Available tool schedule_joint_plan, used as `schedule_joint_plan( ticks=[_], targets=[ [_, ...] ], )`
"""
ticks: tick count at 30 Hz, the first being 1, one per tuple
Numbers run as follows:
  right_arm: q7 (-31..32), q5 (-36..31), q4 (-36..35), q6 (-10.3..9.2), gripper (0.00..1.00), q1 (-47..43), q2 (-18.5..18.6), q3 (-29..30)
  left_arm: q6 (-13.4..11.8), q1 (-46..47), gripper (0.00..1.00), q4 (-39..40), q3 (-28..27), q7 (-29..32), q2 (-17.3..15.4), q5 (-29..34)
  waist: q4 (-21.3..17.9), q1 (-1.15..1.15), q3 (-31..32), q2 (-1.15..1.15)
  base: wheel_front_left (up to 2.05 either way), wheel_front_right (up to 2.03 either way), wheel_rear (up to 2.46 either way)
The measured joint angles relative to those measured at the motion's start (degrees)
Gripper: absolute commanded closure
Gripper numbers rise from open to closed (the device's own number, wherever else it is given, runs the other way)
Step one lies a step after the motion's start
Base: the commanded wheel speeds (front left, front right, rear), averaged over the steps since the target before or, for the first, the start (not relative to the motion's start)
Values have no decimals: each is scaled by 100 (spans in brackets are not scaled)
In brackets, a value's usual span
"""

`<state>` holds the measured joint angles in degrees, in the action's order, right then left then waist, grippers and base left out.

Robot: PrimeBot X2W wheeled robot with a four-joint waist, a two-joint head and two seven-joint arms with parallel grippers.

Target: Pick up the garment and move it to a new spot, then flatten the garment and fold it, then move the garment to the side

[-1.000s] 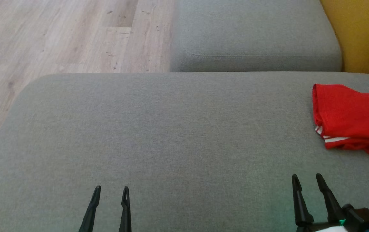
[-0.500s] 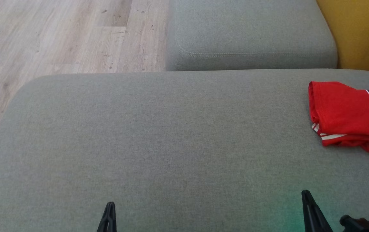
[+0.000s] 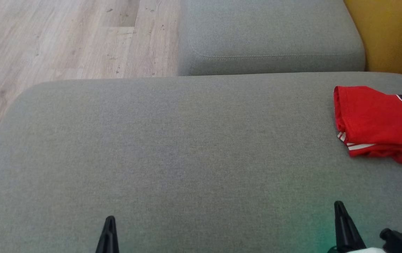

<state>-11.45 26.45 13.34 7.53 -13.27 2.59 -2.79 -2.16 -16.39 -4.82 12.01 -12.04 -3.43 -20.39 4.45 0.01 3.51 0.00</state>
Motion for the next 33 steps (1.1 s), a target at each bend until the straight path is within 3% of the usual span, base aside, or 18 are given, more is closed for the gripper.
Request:
schedule_joint_plan(
  ticks=[33],
  targets=[
    [474,2169,53,0,100,510,18,210,276,594,100,-323,-352,467,-70,-2394,-142,0,-118,0,0,0,0]
  ],
)
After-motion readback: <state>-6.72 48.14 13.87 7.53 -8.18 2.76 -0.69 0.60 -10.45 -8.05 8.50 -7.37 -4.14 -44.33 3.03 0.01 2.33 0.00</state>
